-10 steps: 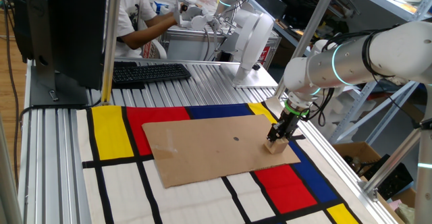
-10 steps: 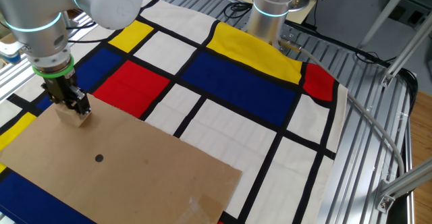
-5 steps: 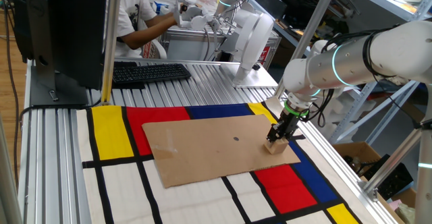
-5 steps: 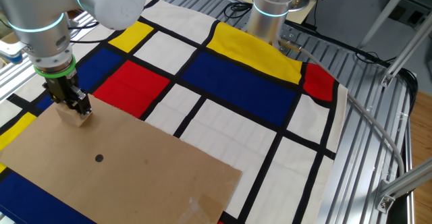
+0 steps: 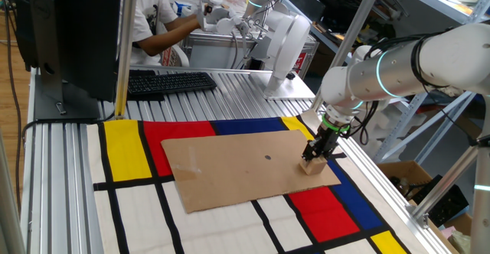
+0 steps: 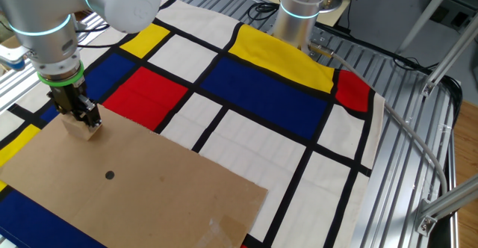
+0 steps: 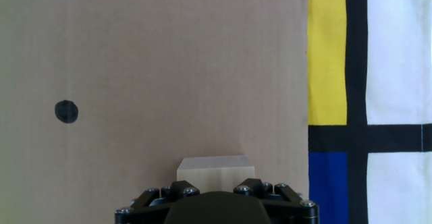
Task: Hold a small block with the gripper and sweep it from left to right on the table
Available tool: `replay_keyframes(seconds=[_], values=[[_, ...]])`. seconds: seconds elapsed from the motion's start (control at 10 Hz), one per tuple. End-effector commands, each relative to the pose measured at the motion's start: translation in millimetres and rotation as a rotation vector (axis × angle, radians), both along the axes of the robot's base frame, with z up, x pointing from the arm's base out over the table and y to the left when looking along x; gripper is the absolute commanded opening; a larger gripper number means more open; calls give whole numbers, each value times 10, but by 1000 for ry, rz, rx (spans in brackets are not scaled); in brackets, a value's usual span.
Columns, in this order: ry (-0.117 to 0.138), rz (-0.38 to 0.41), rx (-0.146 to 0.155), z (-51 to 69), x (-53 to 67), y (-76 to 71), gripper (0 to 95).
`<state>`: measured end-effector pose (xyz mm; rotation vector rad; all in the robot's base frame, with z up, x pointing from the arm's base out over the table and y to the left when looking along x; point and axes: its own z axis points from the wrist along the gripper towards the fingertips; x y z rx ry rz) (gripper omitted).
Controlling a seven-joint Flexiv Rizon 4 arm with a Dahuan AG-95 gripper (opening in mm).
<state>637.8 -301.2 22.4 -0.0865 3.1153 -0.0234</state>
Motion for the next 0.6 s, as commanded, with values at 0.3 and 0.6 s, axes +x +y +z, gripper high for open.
replay_keyframes(seconds=[0.3,0.6], values=[[-2,-12,17,-23,-35,32,0],[-4,-20,17,-28,-55,58,0]])
